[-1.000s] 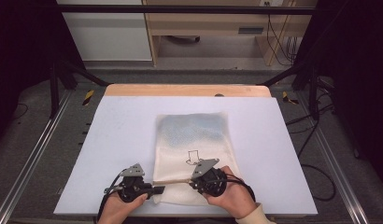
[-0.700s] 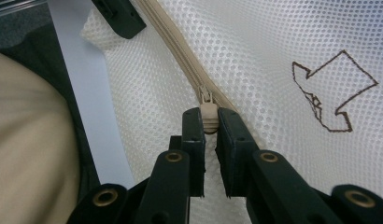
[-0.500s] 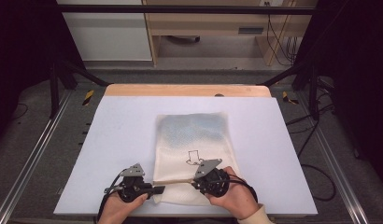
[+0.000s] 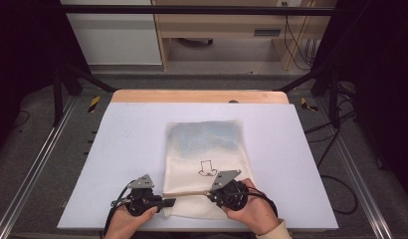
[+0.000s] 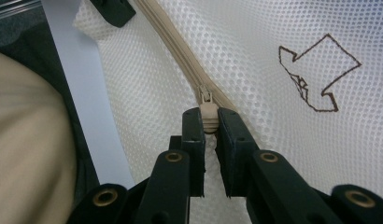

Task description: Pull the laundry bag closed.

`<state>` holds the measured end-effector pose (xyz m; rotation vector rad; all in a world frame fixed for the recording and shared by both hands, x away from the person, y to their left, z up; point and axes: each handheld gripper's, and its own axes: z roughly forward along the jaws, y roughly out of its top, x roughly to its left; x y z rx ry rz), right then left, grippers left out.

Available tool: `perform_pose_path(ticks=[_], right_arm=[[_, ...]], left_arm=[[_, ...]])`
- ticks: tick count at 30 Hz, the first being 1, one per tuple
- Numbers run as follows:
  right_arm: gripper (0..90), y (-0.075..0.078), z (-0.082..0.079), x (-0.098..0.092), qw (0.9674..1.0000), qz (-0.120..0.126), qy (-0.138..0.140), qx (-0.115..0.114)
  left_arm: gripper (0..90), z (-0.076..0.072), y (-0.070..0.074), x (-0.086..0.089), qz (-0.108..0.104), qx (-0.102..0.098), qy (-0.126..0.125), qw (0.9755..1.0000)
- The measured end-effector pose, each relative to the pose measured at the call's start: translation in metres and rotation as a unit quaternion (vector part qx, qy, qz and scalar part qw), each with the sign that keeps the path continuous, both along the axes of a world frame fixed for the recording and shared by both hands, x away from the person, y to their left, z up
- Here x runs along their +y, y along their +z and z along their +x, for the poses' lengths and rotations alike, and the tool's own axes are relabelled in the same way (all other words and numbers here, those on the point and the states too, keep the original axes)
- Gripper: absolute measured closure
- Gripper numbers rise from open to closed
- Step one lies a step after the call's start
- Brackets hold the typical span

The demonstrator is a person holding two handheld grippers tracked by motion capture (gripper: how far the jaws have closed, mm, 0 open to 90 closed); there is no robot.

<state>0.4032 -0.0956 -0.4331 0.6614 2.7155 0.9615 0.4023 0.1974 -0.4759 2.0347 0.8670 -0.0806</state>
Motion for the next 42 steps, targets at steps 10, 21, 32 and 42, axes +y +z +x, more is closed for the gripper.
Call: perform_pose_path(ticks=[10, 21, 32, 42], right_arm=[[82.0, -0.001, 0.001, -0.010, 0.9999, -0.002, -0.013, 0.000], [82.0, -0.002, 0.001, -0.017, 0.9998, -0.001, -0.019, 0.004], [82.0, -0.002, -0.001, -0.023, 0.9996, 0.002, -0.027, 0.003], [82.0, -0.003, -0.001, -0.026, 0.9995, 0.007, -0.031, 0.004]], left_arm=[[82.4, 0.000, 0.000, 0.001, 0.002, -0.002, 0.002, 1.0000], [82.3, 0.000, 0.001, 0.001, 0.002, -0.002, 0.002, 1.0000], [82.3, 0.000, 0.001, 0.002, 0.002, -0.002, 0.003, 1.0000], [82.3, 0.000, 0.001, 0.002, 0.001, -0.002, 0.003, 1.0000]])
